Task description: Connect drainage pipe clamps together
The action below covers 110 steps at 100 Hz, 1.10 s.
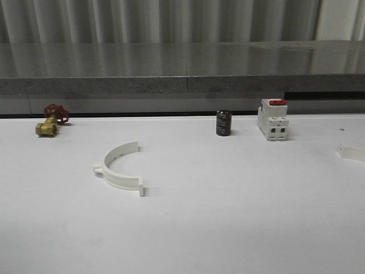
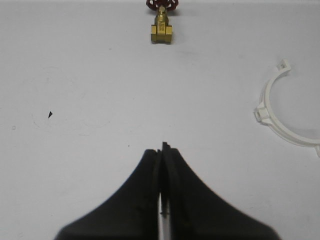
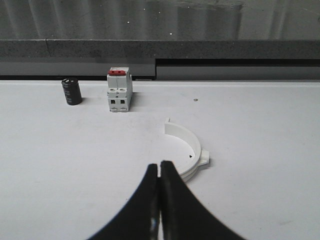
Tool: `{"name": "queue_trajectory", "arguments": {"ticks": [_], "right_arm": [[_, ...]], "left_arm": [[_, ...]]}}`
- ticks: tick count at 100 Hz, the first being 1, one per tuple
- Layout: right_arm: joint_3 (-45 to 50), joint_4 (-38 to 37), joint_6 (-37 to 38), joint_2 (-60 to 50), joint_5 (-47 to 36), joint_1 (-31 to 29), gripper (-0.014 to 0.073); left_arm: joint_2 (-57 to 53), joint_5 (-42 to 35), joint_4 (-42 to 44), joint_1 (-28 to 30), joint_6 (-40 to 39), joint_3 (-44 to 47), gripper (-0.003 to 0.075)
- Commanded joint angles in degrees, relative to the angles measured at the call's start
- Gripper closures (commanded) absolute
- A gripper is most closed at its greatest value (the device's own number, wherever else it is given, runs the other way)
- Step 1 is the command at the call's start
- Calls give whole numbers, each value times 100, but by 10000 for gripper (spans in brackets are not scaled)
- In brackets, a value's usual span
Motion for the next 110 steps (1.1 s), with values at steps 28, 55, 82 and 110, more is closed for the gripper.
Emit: {"name": "queue_trajectory", "arguments": {"ticks": [28,55,82,110], "right_arm": [[-90,-75,-29,-87,-635,-22,660],[-146,-75,-29,-87,-964,-22,660],[-1258,-75,-29,119,595,-12,659],[-2541,-75,-29,1505,2373,-12,659]], "left_arm": [[-2284,-796,-104,23,30,1258,741],[-3624,-1018,-104,23,30,1970,741],[-4490,-1018,-69,23,30,2215,741],[-4541,-1007,41,23,30,2228,741]]}}
